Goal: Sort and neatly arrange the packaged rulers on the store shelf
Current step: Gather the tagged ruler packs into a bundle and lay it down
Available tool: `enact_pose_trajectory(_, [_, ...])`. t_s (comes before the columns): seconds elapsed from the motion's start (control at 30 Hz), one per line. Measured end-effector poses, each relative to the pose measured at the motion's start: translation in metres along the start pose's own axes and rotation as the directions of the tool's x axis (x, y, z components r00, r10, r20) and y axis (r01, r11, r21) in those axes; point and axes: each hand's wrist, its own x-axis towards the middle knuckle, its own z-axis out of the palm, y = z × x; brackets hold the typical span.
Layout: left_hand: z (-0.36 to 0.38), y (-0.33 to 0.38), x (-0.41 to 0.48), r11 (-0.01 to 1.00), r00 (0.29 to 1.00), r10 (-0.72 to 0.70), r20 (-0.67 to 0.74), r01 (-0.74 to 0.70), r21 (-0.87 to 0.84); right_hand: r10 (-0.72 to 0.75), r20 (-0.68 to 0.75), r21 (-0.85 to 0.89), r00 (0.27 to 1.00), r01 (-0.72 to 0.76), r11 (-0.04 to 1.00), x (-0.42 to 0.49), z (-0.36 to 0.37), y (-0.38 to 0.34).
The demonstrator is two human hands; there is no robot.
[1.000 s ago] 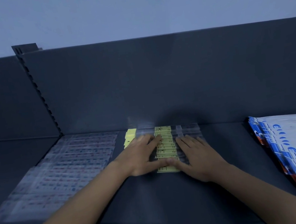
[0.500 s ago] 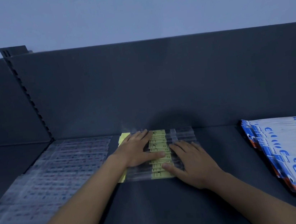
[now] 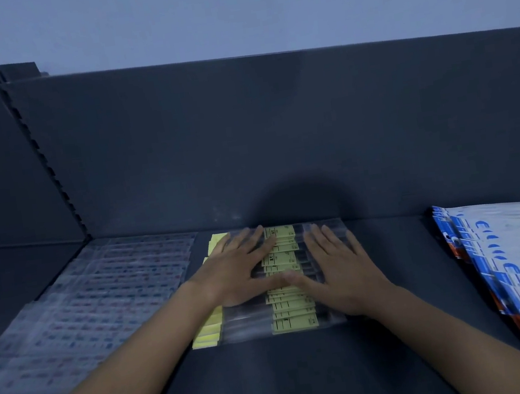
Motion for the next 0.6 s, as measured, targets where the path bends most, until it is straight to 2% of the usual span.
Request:
enact_pose_trajectory(0.17, [-0.008,-0.003,0.009,0.982,0.996,-0.083,-0.020,0.078,-0.174,0.029,0.141,0.012,0.990,-0.031,0.999,0.013,-0.005,0.005])
enact_pose_trajectory(0.6, [-0.012,0.007,0.013,0.995,0.991,-0.087,0.104,0.092,-0.048,-0.029,0.145,0.028,0.989,0.025,0.999,-0.013,-0.003,0.007])
